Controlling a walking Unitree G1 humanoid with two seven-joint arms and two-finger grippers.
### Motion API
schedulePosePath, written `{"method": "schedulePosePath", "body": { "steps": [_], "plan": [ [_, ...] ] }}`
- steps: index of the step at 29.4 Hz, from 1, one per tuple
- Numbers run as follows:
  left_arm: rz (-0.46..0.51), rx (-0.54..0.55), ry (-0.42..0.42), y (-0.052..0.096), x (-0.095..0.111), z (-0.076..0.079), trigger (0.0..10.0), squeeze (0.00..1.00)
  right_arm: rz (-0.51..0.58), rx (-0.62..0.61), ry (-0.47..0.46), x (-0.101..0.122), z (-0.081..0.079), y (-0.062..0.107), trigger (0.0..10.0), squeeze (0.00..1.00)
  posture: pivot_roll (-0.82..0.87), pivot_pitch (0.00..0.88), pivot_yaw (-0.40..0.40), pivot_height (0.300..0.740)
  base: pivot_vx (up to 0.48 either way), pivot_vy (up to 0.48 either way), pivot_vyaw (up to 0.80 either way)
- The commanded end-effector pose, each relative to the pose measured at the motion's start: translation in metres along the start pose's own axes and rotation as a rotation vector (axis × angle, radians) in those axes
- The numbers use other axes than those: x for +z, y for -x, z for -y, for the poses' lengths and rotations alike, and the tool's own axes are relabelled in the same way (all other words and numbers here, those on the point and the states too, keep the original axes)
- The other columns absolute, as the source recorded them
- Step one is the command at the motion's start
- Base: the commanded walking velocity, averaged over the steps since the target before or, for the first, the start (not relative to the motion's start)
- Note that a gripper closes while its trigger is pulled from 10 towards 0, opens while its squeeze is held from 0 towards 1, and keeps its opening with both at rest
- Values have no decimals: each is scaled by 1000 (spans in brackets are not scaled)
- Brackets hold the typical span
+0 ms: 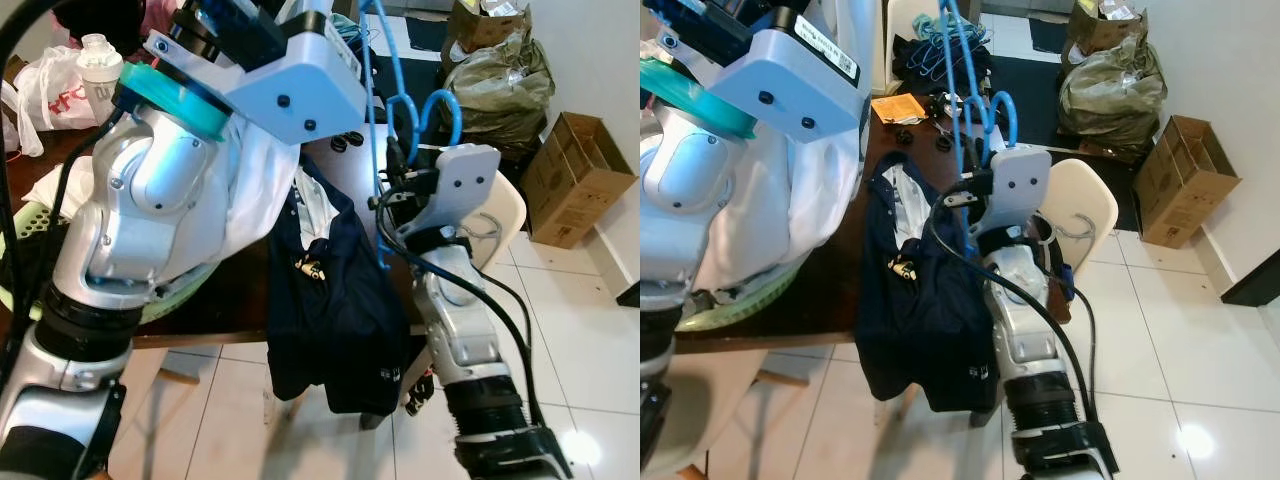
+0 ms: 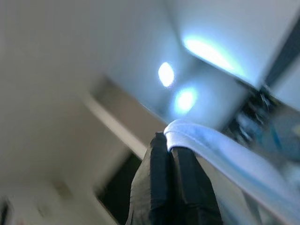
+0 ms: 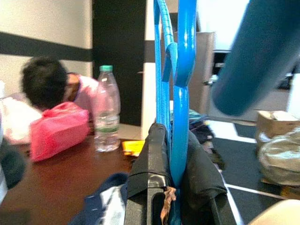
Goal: Hang hanger
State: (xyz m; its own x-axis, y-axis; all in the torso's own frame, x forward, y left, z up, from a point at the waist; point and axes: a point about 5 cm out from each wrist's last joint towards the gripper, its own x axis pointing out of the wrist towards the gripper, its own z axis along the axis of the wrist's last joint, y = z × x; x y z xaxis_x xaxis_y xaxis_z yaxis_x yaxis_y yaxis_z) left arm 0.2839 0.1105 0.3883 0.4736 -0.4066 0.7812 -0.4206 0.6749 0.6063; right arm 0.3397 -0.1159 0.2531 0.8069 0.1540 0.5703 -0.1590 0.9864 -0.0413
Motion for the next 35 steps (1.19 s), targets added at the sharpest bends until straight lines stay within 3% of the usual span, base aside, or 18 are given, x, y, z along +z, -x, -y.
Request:
{"method": "schedulePosePath", "body": {
  "steps": [1, 2, 3, 4, 6, 9, 16, 19, 21, 24, 35],
  "plan": [
    [-161, -34, 126, 17, -20, 8, 10000, 0, 6, -30, 21, 2, 9, 4, 10000, 0, 30, 47, 58, 740, 0, 0, 0],
    [-250, -43, 240, 33, -25, 13, 10000, 0, 6, -41, 31, 3, 13, 6, 10000, 0, 30, 47, 58, 740, 0, 0, 0],
    [-250, -43, 240, 33, -25, 13, 10000, 0, 6, -41, 31, 3, 13, 6, 10000, 0, 30, 47, 58, 740, 0, 0, 0],
    [-300, -19, 351, 45, -23, 13, 10000, 0, 6, -49, 36, 3, 16, 7, 10000, 0, 32, 50, 58, 740, 0, 0, 0],
    [-358, 33, 401, 60, -22, 9, 10000, 0, 5, -60, 38, 3, 19, 9, 10000, 0, 40, 48, 54, 740, 0, 0, 0],
    [-361, 42, 343, 65, -23, 8, 10000, 0, 0, -58, 28, 1, 17, 8, 10000, 0, 54, 46, 42, 740, 0, 0, 0],
    [-388, 127, 374, 64, -26, 5, 10000, 0, -9, -28, 3, -2, 6, 5, 10000, 0, 59, 46, 34, 740, 0, 0, 0],
    [-355, 126, 315, 61, -22, 2, 10000, 0, -13, -22, -3, -3, 4, 5, 10000, 0, 59, 47, 33, 740, 0, 0, 0],
    [-282, 95, 232, 55, -14, 1, 10000, 0, -16, -23, -3, -4, 4, 6, 10000, 0, 57, 47, 36, 740, -375, 0, 0],
    [-241, 67, 202, 52, -8, 1, 10000, 0, -18, -25, -1, -4, 4, 7, 10000, 0, 54, 47, 39, 740, -431, 0, 0],
    [-232, 60, 196, 50, -6, 4, 10000, 0, -18, -33, 3, -4, 6, 8, 10000, 0, 47, 49, 43, 740, -480, 0, 0]
  ]
}}
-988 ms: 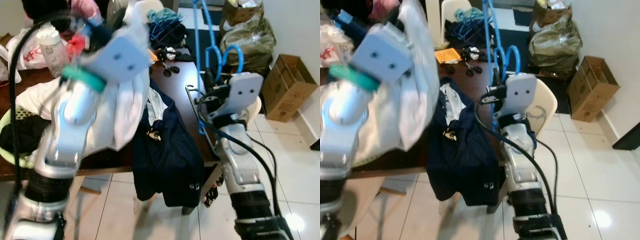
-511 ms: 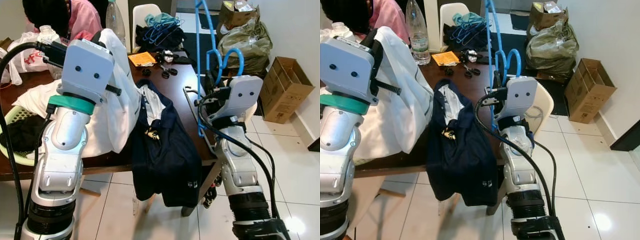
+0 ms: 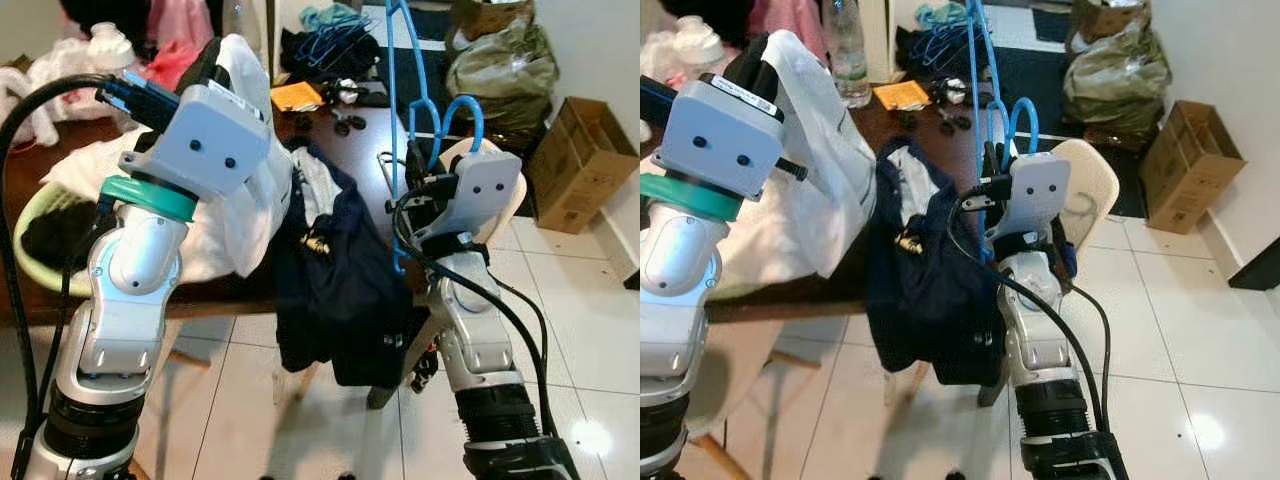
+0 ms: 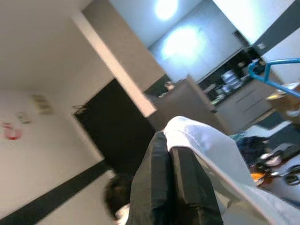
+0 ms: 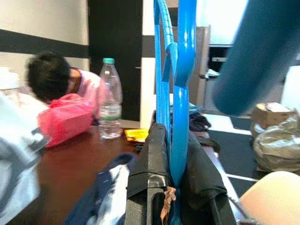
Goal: Hang hanger
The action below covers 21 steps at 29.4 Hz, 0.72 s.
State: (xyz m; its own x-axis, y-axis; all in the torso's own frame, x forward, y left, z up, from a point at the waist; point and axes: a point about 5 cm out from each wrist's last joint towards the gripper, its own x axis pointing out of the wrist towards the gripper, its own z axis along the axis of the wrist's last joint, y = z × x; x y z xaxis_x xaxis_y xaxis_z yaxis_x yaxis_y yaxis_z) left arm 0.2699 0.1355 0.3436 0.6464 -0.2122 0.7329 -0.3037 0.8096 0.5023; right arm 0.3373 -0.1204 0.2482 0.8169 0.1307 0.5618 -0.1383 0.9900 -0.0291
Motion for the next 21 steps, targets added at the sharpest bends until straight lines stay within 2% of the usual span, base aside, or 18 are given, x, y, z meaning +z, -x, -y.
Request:
{"method": "schedulePosePath", "body": {
  "steps": [1, 21],
  "plan": [
    [26, 3, -1, 0, 5, 1, 10000, 0, -7, -9, 2, -2, 2, 2, 10000, 0, 48, 51, 42, 740, -480, 0, 0],
    [21, 2, -12, 0, 3, 2, 10000, 0, -10, -4, 8, -2, 3, 3, 10000, 0, 41, 54, 39, 740, -469, 0, 0]
  ]
}}
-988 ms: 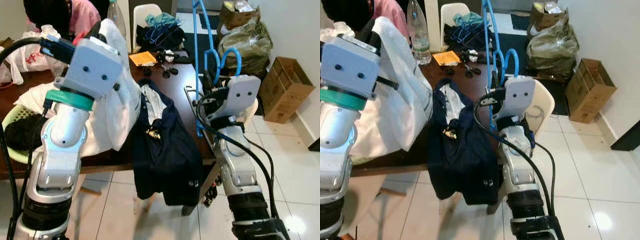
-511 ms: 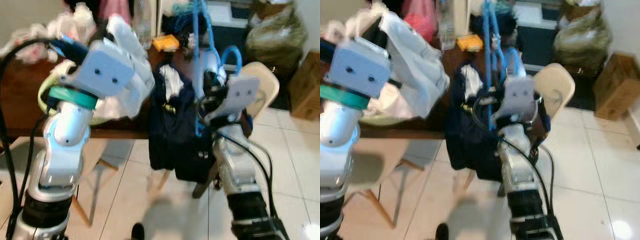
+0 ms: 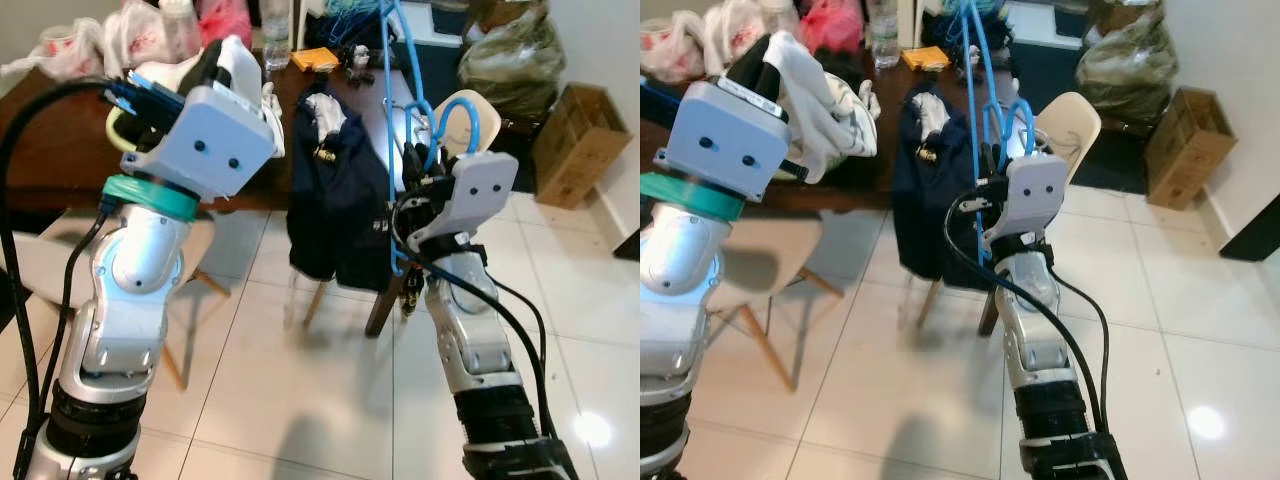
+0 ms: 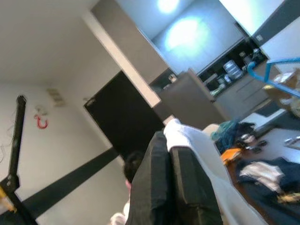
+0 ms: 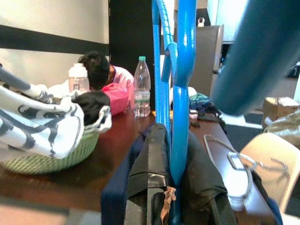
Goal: Hang hanger
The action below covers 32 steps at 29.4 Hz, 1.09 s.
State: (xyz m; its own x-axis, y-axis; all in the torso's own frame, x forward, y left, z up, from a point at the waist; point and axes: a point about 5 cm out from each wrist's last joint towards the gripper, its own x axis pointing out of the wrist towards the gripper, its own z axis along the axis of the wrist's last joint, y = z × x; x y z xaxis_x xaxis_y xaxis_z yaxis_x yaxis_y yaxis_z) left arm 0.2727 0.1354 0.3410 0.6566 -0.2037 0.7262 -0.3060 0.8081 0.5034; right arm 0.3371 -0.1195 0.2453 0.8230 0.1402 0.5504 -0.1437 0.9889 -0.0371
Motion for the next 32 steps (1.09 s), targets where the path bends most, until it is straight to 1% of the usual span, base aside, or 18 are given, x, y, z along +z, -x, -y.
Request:
{"method": "schedulePosePath", "body": {
  "steps": [1, 15, 17, 19, 20, 21, 22, 24, 25, 26, 27, 28, 30, 31, 32],
  "plan": [
    [36, 1, -9, 0, 6, 0, 10000, 0, 3, -13, 5, 1, 4, 2, 10000, 0, 41, 54, 39, 740, -450, 0, 0],
    [52, -23, -30, 0, 6, 3, 10000, 0, -1, -12, 5, 0, 4, 2, 10000, 0, 40, 54, 39, 740, -438, 0, 0],
    [53, -25, -32, 0, 5, 4, 10000, 0, -2, -11, 5, 0, 4, 2, 10000, 0, 39, 56, 38, 740, -343, 0, 0],
    [51, -25, -27, 1, 5, 4, 10000, 0, -2, -10, 6, 0, 4, 2, 10000, 0, 39, 56, 38, 740, 0, 0, 0],
    [34, -22, -18, 1, 3, 5, 10000, 0, -3, -10, 6, 0, 3, 2, 10000, 0, 39, 57, 38, 740, 0, 0, 0],
    [-49, -8, 64, 1, -5, 6, 10000, 0, -4, -9, 7, 0, 3, 2, 10000, 0, 37, 58, 38, 740, 0, 0, 0],
    [-49, -8, 64, 1, -5, 6, 10000, 0, -4, -9, 7, 0, 3, 2, 10000, 0, 37, 58, 38, 740, 0, 0, 0],
    [-157, 0, 169, 3, -16, 8, 10000, 0, -6, -8, 8, -1, 3, 3, 10000, 0, 35, 58, 38, 740, 0, 0, 0],
    [-230, 6, 232, 6, -25, 9, 10000, 0, -10, -3, 11, -1, 3, 4, 10000, 0, 33, 59, 38, 740, 0, 0, 0],
    [-230, 6, 232, 6, -25, 9, 10000, 0, -10, -3, 11, -1, 3, 4, 10000, 0, 33, 59, 38, 740, 0, 0, 0],
    [-274, 9, 270, 9, -31, 11, 10000, 0, -13, 0, 12, -2, 3, 4, 10000, 0, 33, 59, 37, 740, 0, 0, 0],
    [-340, -6, 331, 13, -38, 14, 10000, 0, -18, 7, 15, -2, 3, 5, 10000, 0, 33, 62, 37, 740, 0, 0, 0],
    [-340, -6, 331, 13, -38, 14, 10000, 0, -18, 7, 15, -2, 3, 5, 10000, 0, 33, 62, 37, 740, 0, 0, 0],
    [-407, -34, 392, 18, -46, 19, 10000, 0, -23, 13, 18, -3, 3, 6, 10000, 0, 32, 63, 35, 740, 0, 0, 0],
    [-407, -34, 392, 18, -46, 19, 10000, 0, -23, 13, 18, -3, 3, 6, 10000, 0, 32, 63, 35, 740, 0, 0, 0]
  ]
}}
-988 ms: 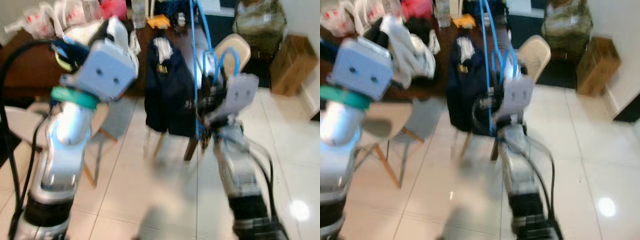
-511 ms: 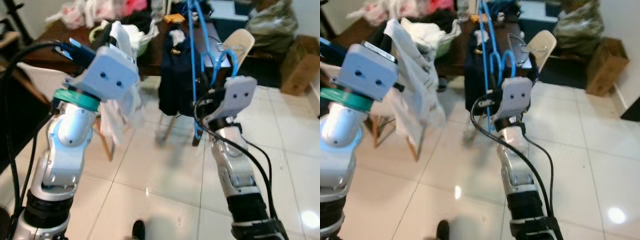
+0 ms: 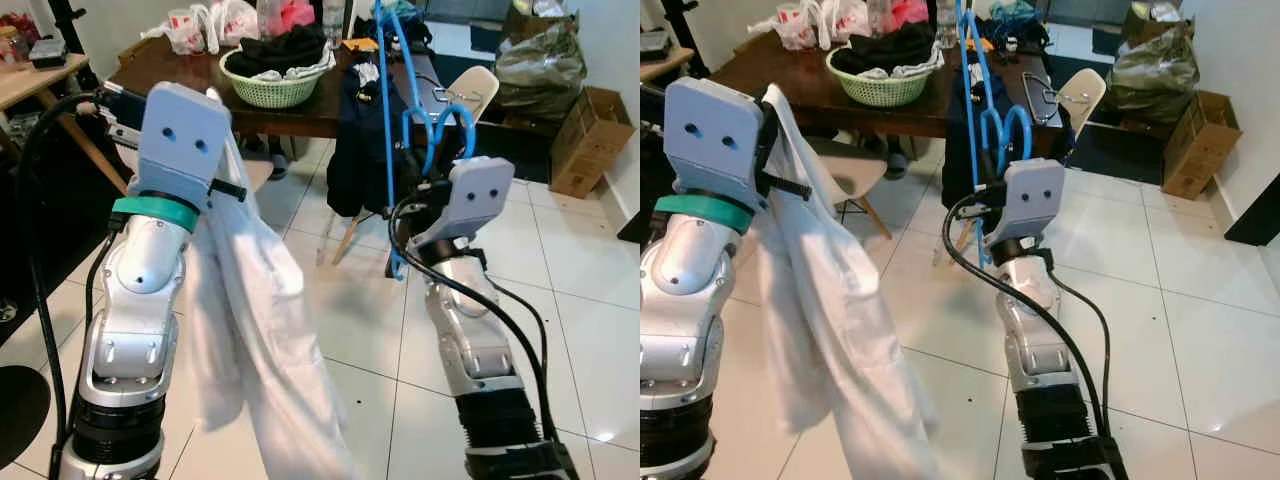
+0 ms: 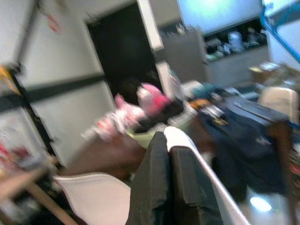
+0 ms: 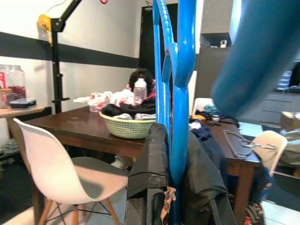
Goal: Hang hanger
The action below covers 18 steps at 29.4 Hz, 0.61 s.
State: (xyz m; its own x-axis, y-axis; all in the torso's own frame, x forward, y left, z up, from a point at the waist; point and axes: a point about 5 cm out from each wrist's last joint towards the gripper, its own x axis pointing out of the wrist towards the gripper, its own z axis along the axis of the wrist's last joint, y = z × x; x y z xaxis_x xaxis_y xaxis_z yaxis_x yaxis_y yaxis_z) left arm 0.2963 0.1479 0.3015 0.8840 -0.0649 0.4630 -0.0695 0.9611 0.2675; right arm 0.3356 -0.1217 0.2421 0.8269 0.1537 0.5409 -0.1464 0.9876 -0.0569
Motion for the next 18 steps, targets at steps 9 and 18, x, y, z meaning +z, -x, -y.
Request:
{"method": "schedulePosePath", "body": {
  "steps": [9, 18],
  "plan": [
    [-210, -53, 113, 11, -35, 5, 10000, 0, -27, 15, 9, -5, 1, 4, 10000, 0, 30, 63, 30, 740, 0, 0, 0],
    [-332, -195, 74, 38, -60, 22, 10000, 0, -127, 55, 34, -32, -3, 21, 10000, 0, 23, 62, 32, 740, 0, 0, 0]
  ]
}}
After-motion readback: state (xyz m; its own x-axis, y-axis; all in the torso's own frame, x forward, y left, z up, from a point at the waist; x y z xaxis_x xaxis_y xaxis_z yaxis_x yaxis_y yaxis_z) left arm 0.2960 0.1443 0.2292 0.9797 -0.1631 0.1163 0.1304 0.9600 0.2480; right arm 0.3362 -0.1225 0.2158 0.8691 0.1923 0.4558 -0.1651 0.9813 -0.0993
